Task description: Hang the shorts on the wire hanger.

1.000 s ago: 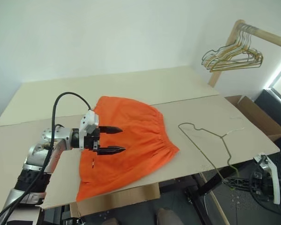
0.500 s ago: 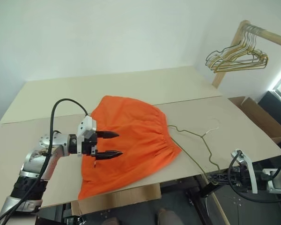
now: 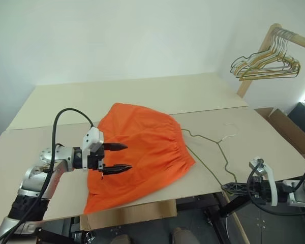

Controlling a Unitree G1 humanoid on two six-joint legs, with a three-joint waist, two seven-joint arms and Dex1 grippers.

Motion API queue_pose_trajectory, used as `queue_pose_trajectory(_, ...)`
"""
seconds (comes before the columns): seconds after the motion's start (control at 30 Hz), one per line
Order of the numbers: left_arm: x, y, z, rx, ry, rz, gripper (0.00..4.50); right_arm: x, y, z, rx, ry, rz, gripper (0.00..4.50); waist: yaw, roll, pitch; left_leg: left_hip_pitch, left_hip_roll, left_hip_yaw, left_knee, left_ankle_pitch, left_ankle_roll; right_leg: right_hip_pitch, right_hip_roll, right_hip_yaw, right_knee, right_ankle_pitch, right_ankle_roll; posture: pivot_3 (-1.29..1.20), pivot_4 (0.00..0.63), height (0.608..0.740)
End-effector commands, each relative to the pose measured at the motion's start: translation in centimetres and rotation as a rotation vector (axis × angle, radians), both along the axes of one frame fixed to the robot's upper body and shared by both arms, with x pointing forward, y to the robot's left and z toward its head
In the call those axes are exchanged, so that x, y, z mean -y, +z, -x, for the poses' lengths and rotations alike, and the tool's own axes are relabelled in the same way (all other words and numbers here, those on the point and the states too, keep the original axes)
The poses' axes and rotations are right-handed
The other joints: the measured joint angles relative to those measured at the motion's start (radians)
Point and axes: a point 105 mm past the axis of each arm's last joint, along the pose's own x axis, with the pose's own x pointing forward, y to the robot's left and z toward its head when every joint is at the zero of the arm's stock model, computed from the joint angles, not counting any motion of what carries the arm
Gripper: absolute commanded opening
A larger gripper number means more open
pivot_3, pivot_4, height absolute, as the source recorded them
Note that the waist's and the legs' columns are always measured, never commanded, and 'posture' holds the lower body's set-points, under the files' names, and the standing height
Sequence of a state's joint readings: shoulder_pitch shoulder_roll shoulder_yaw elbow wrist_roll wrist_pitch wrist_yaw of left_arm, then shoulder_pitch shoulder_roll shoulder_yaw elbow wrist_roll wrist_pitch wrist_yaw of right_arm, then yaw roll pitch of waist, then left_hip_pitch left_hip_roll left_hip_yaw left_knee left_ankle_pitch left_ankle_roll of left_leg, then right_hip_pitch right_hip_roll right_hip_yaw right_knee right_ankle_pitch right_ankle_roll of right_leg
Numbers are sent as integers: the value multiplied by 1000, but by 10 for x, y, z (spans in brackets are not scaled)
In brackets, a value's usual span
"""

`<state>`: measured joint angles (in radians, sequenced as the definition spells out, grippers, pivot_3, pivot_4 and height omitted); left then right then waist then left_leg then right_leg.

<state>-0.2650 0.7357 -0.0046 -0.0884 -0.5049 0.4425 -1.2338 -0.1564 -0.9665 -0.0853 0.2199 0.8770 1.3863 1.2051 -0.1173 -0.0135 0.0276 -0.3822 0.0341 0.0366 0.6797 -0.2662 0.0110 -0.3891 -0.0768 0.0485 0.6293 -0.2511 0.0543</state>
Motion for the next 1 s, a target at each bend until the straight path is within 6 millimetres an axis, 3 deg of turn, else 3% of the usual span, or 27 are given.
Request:
queue_pose_trajectory(0.03, 4, 5, 2, 36, -29, -35, 4471, -15, 5, -3, -47, 42, -68, 0, -1, 0, 0, 0, 0, 0, 0, 0, 0, 0, 0, 0, 0, 0, 0, -121, 0, 740)
queue_pose_trajectory(0.43, 7, -4, 8, 33, -41, -79, 4471, -23, -14, -48, -86, -3, -60, 0, -3, 0, 0, 0, 0, 0, 0, 0, 0, 0, 0, 0, 0, 0, 0, -83, 0, 740)
queue_pose_trajectory(0.8, 5, -9, 10, 42, -18, -104, 4471, -39, -8, -52, -59, 164, -159, 0, 1, 1, 0, 1, 0, 0, 1, 0, 0, 0, 0, 0, 1, 0, 0, -47, 0, 740)
queue_pose_trajectory(1.0, 7, -14, 12, 42, -4, -101, 4471, -38, -3, -70, -60, 58, -229, 0, -4, -3, -3, 3, 0, 0, 1, 0, 0, 2, 0, 0, 2, 1, -1, -32, 0, 740)
